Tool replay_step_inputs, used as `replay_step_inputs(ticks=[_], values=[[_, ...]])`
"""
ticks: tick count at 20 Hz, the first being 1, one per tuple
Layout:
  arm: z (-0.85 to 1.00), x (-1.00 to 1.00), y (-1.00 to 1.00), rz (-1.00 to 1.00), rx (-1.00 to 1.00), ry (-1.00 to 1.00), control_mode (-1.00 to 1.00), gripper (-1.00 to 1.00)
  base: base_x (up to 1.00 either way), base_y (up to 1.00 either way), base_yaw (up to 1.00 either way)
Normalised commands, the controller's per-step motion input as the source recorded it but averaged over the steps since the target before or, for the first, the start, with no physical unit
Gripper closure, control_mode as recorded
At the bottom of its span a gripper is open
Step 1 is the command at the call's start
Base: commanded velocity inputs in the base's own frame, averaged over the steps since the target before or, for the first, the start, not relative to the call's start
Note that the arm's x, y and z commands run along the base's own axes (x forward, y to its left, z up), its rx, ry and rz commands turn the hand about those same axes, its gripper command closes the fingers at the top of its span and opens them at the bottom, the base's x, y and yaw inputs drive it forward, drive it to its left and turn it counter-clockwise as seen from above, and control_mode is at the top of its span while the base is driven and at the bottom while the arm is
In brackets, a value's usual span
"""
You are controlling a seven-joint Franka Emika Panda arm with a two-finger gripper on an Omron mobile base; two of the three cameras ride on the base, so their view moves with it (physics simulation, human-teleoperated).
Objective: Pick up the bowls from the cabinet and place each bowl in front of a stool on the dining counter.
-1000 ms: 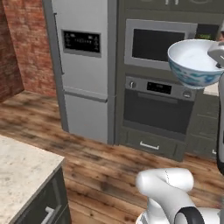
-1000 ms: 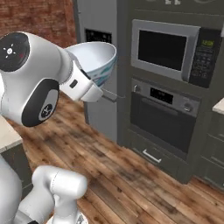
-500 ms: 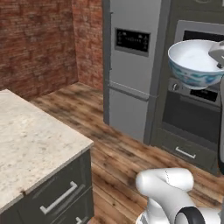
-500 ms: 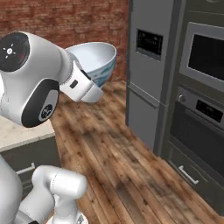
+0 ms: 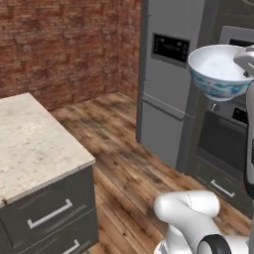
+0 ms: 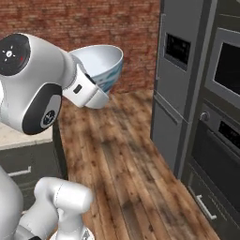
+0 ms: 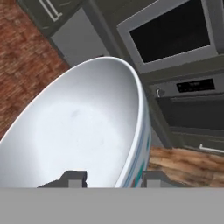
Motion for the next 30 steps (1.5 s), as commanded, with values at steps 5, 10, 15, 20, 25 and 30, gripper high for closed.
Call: replay_step_inputs(ticks=[5,10,15,20,25,30], values=[[0.0,0.0,0.0,0.0,0.0,0.0,1.0,1.0,0.17,-0.87,0.34],[0.0,0.0,0.0,0.0,0.0,0.0,1.0,1.0,0.91,-0.14,0.28],[0.0,0.0,0.0,0.0,0.0,0.0,1.0,1.0,1.0,0.0,0.24],[0.0,0.0,0.0,0.0,0.0,0.0,1.0,1.0,1.0,-0.1,0.22],[0.0,0.0,0.0,0.0,0.0,0.0,1.0,1.0,1.0,-0.24,0.2],[0.0,0.0,0.0,0.0,0.0,0.0,1.0,1.0,1.0,-0.31,0.16]])
